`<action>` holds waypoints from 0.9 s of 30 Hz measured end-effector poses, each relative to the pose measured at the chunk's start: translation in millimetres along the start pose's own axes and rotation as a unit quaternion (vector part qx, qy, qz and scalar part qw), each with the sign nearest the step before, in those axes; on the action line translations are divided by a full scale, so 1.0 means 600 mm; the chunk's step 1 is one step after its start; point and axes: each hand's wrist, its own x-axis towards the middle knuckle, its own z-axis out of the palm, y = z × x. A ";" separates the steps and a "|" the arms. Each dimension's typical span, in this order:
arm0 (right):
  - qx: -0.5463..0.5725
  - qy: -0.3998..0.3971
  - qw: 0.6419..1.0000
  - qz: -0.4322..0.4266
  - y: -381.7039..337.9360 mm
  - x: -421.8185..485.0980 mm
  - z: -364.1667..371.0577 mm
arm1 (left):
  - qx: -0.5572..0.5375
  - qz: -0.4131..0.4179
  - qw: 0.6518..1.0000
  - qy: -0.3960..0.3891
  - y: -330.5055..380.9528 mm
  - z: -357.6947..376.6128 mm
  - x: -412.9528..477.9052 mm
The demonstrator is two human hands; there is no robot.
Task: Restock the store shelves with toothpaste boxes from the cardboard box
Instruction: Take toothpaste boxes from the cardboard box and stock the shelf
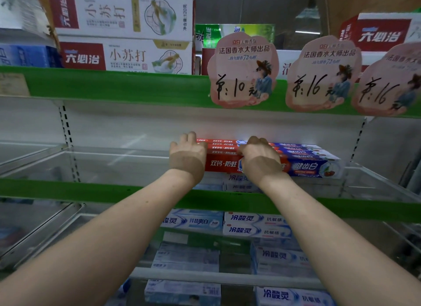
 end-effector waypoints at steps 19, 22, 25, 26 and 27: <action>0.053 -0.032 0.998 0.003 -0.004 -0.018 -0.007 | -0.004 -0.010 1.000 0.016 0.031 0.005 0.000; 0.102 -0.067 0.992 0.018 0.001 -0.017 -0.024 | -0.037 -0.026 0.999 -0.025 0.025 -0.006 0.001; 0.190 -0.067 0.979 0.044 -0.002 -0.024 -0.047 | -0.100 -0.062 0.992 -0.037 0.035 -0.035 -0.011; 0.210 -0.057 0.975 0.048 -0.006 -0.029 -0.053 | -0.140 -0.082 0.986 -0.028 0.041 -0.045 -0.021; 0.238 -0.050 0.969 0.049 -0.011 -0.037 -0.057 | -0.195 -0.108 0.975 -0.008 0.045 -0.051 -0.032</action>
